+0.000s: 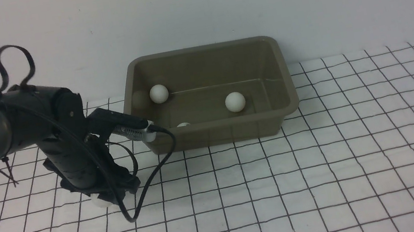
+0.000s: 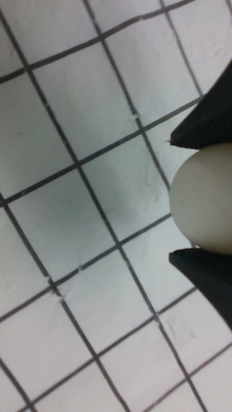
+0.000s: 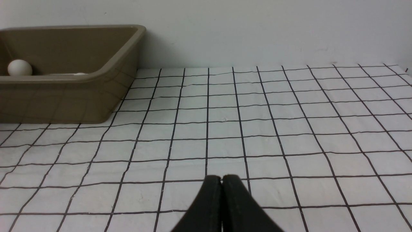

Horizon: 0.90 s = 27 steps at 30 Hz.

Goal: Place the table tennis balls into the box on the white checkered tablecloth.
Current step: 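Reach for and grasp a ping pong ball on the table beside the basket, then drop the ball into the bin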

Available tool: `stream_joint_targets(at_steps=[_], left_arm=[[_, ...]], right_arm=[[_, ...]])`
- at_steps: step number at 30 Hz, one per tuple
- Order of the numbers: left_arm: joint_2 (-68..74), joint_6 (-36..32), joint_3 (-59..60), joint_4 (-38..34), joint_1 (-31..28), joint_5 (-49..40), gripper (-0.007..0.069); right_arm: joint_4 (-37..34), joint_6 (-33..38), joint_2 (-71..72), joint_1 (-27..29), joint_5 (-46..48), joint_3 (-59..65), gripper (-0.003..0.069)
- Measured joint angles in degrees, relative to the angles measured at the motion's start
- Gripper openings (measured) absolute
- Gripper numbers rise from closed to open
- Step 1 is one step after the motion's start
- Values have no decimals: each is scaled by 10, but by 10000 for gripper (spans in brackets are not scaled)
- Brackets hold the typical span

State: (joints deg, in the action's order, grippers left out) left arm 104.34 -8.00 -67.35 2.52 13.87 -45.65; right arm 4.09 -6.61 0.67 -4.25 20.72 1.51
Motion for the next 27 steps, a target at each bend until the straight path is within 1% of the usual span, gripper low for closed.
stream_joint_targets(at_steps=[2, 5, 7, 10, 11, 14, 15, 17, 18, 19, 21, 23, 27], left_arm=[[-36, -10, 0, -4, 0, -14, 352], [-82, -18, -5, -19, 0, -9, 352], [-103, -40, -22, -41, 0, 13, 352], [-98, -102, -67, -96, 0, 81, 352], [-97, -102, -67, -96, 0, 81, 352], [-56, -146, -115, -156, 0, 109, 352], [-52, -151, -122, -160, 0, 110, 352], [7, -178, -170, -210, 0, 114, 352], [11, -184, -176, -216, 0, 114, 352], [51, -198, -202, -241, 0, 114, 352], [61, -203, -210, -249, 0, 114, 352], [106, -230, -243, -273, 0, 111, 352], [143, -259, -266, -298, 0, 110, 356]], right_arm=[[0, 0, 0, 0, 0, 0, -17], [0, 0, 0, 0, 0, 0, -17], [0, 0, 0, 0, 0, 0, -17], [0, 0, 0, 0, 0, 0, -17], [0, 0, 0, 0, 0, 0, -17], [0, 0, 0, 0, 0, 0, -17], [0, 0, 0, 0, 0, 0, -17], [0, 1, 0, 0, 0, 0, -17], [0, 1, 0, 0, 0, 0, -17], [0, 1, 0, 0, 0, 0, -17], [0, 1, 0, 0, 0, 0, -17], [0, 2, 0, 0, 0, 0, -17], [0, 2, 0, 0, 0, 0, -17]])
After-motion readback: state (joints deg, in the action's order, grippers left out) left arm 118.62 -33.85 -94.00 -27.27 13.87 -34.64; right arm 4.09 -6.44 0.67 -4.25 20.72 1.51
